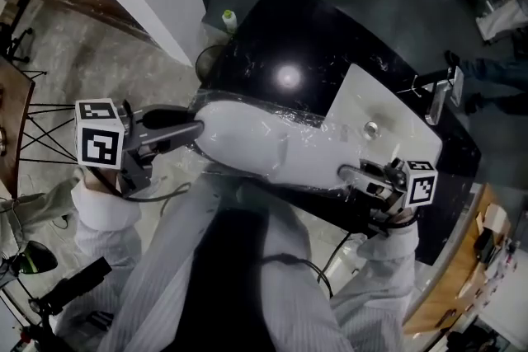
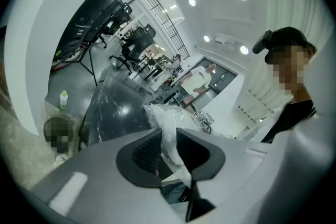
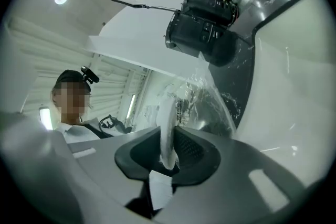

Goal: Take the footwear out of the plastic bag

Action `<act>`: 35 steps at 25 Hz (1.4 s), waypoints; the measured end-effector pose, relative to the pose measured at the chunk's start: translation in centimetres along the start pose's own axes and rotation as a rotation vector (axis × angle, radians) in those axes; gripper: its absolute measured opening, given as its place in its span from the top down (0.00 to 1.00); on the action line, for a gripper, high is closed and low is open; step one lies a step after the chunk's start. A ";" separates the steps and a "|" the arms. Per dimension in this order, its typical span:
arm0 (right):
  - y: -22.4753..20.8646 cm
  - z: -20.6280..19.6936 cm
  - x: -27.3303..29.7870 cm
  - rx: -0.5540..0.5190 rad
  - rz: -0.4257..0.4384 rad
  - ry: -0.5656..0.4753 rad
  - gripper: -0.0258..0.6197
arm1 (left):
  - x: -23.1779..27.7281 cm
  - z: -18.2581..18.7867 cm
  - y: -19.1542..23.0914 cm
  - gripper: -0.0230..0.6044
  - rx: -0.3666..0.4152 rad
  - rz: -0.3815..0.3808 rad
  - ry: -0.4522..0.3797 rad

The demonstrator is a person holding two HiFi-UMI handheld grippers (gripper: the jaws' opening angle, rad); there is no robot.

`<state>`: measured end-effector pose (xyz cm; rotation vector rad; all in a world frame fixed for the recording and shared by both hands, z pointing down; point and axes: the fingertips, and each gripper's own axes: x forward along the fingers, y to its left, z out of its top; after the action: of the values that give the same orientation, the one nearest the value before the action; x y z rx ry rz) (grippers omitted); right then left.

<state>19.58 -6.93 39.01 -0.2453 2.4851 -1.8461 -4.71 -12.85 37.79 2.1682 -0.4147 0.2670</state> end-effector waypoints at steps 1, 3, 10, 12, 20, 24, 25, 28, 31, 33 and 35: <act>0.3 0.2 -0.3 -0.005 -0.007 -0.015 0.84 | -0.2 0.2 -0.2 0.83 0.008 -0.001 -0.009; 0.6 0.5 -0.9 -0.010 -0.017 -0.049 0.84 | -0.7 0.6 -0.2 0.87 0.019 0.005 -0.025; 1.5 1.5 -2.5 -0.039 -0.079 -0.115 0.85 | -2.2 1.8 0.6 0.95 0.024 0.050 -0.076; 1.6 1.7 -3.4 -0.045 -0.107 -0.139 0.85 | -2.8 2.1 1.0 0.95 0.022 0.068 -0.093; 1.8 2.0 -9.3 -0.079 -0.348 -0.321 0.85 | -6.4 3.5 4.3 0.96 -0.006 0.310 -0.158; 2.7 2.1 -11.3 -0.196 -0.589 -0.474 0.84 | -6.8 5.0 5.6 0.96 0.044 0.463 -0.230; 3.3 2.2 -11.4 -0.229 -0.640 -0.515 0.84 | -6.9 5.5 5.8 0.96 0.058 0.500 -0.260; 5.2 2.6 -10.3 -0.307 -0.745 -0.601 0.84 | -6.5 7.0 5.4 0.95 0.111 0.600 -0.346; 6.1 3.4 -9.0 -0.383 -0.835 -0.635 0.84 | -4.7 7.9 4.9 0.95 0.168 0.682 -0.397; 6.3 4.2 -8.0 -0.431 -0.868 -0.649 0.84 | -3.2 8.3 4.4 0.95 0.204 0.706 -0.408; 6.3 5.1 -6.9 -0.467 -0.878 -0.659 0.84 | -1.9 8.7 3.9 0.95 0.243 0.721 -0.406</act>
<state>26.34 -8.93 31.04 -1.8368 2.3691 -0.9384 -7.60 -21.66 34.96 2.2271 -1.4641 0.2763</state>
